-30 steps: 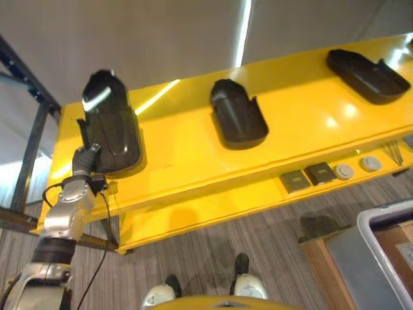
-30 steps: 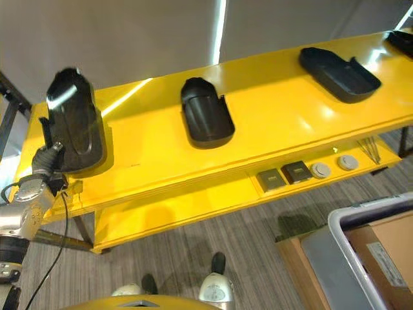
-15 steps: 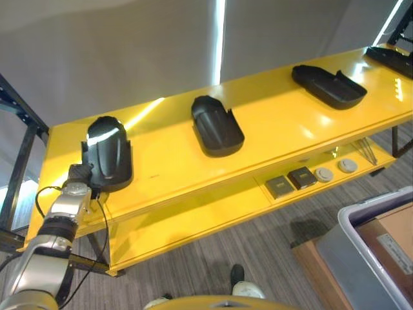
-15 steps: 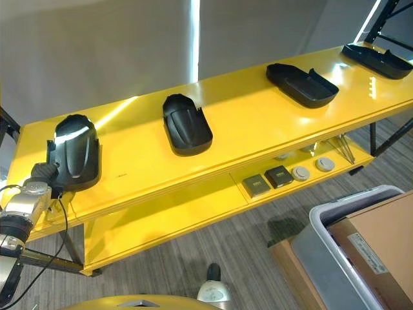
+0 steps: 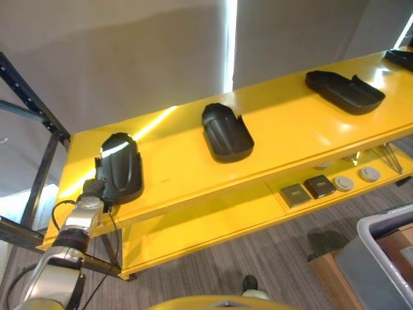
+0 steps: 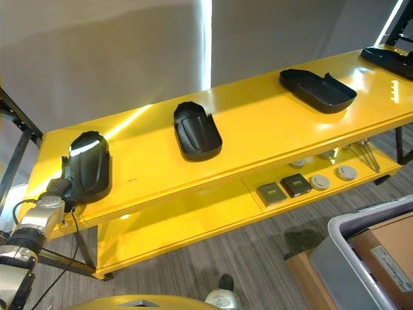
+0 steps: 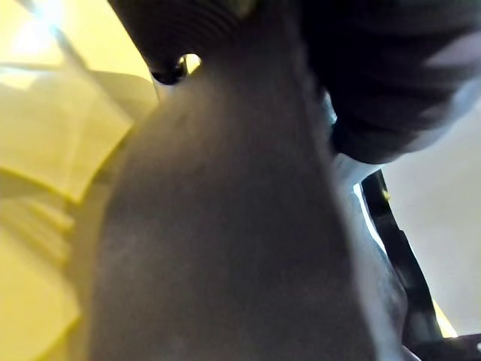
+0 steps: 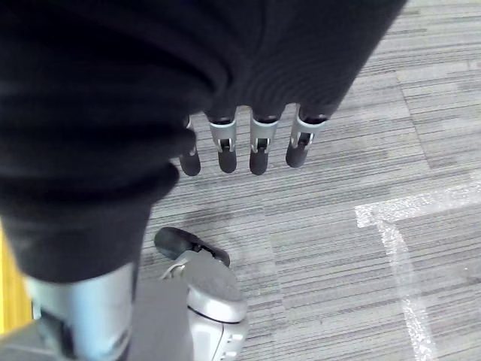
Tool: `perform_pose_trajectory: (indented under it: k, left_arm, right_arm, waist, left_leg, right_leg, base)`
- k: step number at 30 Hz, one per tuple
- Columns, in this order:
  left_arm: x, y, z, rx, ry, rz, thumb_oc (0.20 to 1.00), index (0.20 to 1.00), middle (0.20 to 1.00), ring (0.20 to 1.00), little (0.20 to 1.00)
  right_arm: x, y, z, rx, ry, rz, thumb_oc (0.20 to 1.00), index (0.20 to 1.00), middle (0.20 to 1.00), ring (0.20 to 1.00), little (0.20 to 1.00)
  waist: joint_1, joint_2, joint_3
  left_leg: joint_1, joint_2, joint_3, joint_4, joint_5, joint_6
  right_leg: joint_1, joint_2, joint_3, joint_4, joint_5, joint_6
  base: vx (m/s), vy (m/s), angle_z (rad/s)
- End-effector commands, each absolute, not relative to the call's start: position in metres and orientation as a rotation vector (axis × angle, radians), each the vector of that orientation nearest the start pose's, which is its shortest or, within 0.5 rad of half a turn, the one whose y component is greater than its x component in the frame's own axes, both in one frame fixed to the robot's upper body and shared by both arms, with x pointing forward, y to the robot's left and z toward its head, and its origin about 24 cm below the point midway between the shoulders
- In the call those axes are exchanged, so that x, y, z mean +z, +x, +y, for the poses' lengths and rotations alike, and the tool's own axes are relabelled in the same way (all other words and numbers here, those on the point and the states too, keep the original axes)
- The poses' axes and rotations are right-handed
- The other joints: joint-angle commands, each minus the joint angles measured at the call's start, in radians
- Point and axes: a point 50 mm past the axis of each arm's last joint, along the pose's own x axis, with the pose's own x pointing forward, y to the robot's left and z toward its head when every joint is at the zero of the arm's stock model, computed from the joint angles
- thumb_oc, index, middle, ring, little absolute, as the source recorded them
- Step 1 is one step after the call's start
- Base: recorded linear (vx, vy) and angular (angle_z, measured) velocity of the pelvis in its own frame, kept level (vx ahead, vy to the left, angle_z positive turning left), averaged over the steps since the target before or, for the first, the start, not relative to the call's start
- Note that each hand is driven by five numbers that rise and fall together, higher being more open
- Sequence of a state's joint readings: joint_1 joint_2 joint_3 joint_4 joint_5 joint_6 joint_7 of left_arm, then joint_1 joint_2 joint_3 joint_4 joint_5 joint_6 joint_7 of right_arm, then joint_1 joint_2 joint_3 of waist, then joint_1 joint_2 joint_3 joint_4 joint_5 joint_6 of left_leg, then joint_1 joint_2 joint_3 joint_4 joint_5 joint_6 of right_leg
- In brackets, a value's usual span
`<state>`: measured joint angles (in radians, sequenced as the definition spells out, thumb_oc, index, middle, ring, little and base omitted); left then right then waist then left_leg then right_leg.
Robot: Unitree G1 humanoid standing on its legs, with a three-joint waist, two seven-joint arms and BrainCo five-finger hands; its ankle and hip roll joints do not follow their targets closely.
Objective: Move parts from the plastic box to the shelf.
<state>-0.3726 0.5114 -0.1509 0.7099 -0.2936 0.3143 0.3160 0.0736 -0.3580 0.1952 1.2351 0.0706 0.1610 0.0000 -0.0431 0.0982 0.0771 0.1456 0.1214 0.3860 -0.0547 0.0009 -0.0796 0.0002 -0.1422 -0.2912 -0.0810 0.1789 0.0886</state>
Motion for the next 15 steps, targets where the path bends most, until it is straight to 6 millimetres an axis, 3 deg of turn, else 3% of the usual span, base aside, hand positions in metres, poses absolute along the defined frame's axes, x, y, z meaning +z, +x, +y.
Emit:
perform_pose_trajectory:
  k: [1,5,6,7,8,15]
  left_arm:
    - [-0.001,0.295,0.287,0.460,0.325,0.574,0.200,0.200,0.200,0.200,0.200]
    - [-0.001,0.298,0.280,0.462,0.343,0.571,0.200,0.200,0.200,0.200,0.200]
    - [-0.001,0.299,0.279,0.467,0.351,0.572,0.354,0.354,0.354,0.354,0.354]
    - [-0.001,0.299,0.279,0.472,0.353,0.574,0.627,0.627,0.627,0.627,0.627]
    - [-0.001,0.300,0.278,0.498,0.356,0.582,1.000,1.000,1.000,1.000,1.000]
    - [0.007,0.306,0.280,0.566,0.350,0.528,1.000,1.000,1.000,1.000,1.000]
  right_arm:
    - [-0.158,0.041,-0.277,-0.109,-0.406,1.526,1.000,1.000,1.000,1.000,1.000]
    - [-0.158,0.041,-0.279,-0.104,-0.417,1.529,1.000,1.000,1.000,1.000,1.000]
    - [-0.158,0.041,-0.279,-0.104,-0.417,1.531,1.000,1.000,1.000,1.000,1.000]
    - [-0.158,0.040,-0.280,-0.105,-0.416,1.531,1.000,1.000,1.000,1.000,1.000]
    - [-0.158,0.039,-0.281,-0.106,-0.415,1.532,1.000,1.000,1.000,1.000,1.000]
    - [-0.156,0.039,-0.284,-0.102,-0.435,1.535,1.000,1.000,1.000,1.000,1.000]
  waist:
    - [-0.013,-0.040,0.043]
    - [-0.018,-0.043,0.043]
    - [-0.019,-0.044,0.043]
    - [-0.020,-0.045,0.043]
    - [-0.023,-0.047,0.044]
    - [-0.027,-0.051,0.047]
  left_leg:
    - [-0.078,0.036,-0.045,0.078,-0.019,0.015]
    - [-0.077,0.040,-0.040,0.075,-0.016,0.013]
    - [-0.077,0.041,-0.039,0.075,-0.016,0.012]
    - [-0.078,0.042,-0.038,0.075,-0.015,0.012]
    - [-0.078,0.044,-0.036,0.075,-0.014,0.011]
    - [-0.078,0.047,-0.037,0.075,-0.011,0.007]
  right_leg:
    - [0.036,-0.051,0.029,0.093,-0.170,0.071]
    - [0.036,-0.048,0.030,0.093,-0.171,0.070]
    - [0.036,-0.047,0.031,0.092,-0.171,0.070]
    - [0.036,-0.047,0.031,0.092,-0.171,0.069]
    - [0.036,-0.044,0.032,0.092,-0.172,0.069]
    - [0.040,-0.041,0.034,0.091,-0.175,0.067]
  base:
    - [0.00,0.000,0.00]
    - [0.00,0.000,0.00]
    - [0.00,0.000,0.00]
    - [0.00,0.000,0.00]
    - [0.00,0.000,0.00]
    - [0.00,0.000,0.00]
